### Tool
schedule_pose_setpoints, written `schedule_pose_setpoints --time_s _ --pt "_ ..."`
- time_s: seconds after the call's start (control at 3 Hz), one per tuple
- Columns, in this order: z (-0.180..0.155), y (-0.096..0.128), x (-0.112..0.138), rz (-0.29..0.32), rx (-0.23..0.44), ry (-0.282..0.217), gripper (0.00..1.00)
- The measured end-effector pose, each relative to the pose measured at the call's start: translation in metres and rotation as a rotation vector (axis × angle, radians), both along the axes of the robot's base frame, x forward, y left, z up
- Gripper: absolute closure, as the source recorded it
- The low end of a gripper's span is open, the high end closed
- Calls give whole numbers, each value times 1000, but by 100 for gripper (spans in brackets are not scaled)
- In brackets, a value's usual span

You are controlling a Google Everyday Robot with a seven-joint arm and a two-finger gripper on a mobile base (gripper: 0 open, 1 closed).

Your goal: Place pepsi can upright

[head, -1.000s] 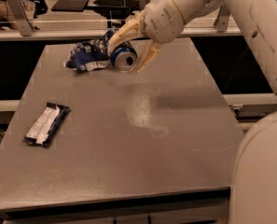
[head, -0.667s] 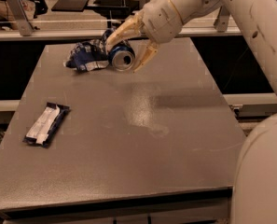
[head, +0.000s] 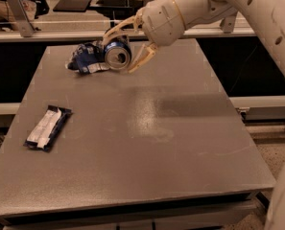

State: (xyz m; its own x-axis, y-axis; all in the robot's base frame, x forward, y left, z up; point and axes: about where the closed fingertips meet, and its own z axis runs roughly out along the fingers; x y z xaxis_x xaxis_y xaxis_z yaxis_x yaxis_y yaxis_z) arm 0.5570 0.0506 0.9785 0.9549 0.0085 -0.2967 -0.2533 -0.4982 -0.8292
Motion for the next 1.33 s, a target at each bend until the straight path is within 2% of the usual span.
schedule_pose_setpoints --time_s 0.33,0.67,1.0,1.33 --pt "7 15 -13 -134 100 102 100" --pt "5 25 -21 -243 170 158 100" --pt "1 31 -35 -397 282 211 100" --pt "-3 31 -43 -492 361 262 100"
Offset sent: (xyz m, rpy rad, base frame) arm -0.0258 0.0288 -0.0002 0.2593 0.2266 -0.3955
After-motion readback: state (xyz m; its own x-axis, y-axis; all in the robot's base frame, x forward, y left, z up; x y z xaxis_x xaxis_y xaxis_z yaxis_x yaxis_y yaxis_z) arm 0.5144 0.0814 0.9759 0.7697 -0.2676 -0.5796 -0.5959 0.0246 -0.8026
